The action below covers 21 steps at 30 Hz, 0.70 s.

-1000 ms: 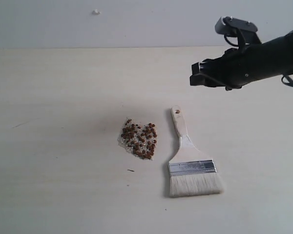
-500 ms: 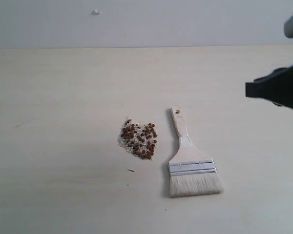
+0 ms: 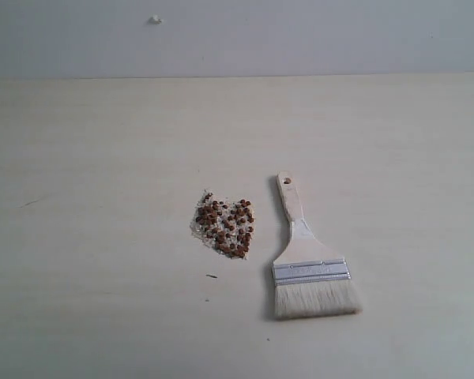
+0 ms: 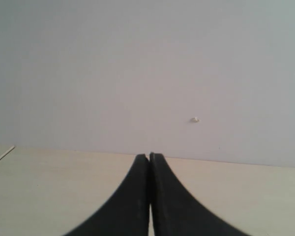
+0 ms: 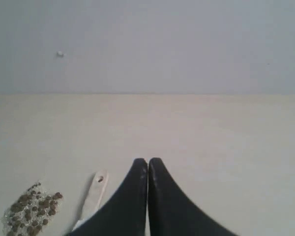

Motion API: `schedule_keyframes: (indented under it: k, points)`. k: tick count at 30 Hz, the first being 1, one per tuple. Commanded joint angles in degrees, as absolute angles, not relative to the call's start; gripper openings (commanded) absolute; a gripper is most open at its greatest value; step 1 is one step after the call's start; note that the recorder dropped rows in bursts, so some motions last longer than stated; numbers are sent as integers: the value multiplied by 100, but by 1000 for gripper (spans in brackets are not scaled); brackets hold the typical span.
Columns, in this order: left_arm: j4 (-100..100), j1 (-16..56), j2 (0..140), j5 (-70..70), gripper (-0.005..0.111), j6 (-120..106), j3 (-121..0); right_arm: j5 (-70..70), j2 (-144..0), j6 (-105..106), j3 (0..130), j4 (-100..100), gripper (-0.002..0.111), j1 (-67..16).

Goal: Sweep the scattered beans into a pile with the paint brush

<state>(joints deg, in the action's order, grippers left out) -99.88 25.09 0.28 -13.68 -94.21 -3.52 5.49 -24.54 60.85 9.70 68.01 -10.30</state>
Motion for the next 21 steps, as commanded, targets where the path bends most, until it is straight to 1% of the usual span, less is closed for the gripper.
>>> schedule_keyframes:
  k: [1,12,21]
  points:
    - [-9995,2496,0,-1330,0,-9422,-318,653,-1660,6202,704,6799,0,-1004]
    - [-9995,2496,0,-1330,0,-9422,-318,1113,-50,6270,329,6799,0,-1004]
    - [-9995,2496,0,-1330,0,-9434,-318,1229,0,6267,261,6863,0,-1004]
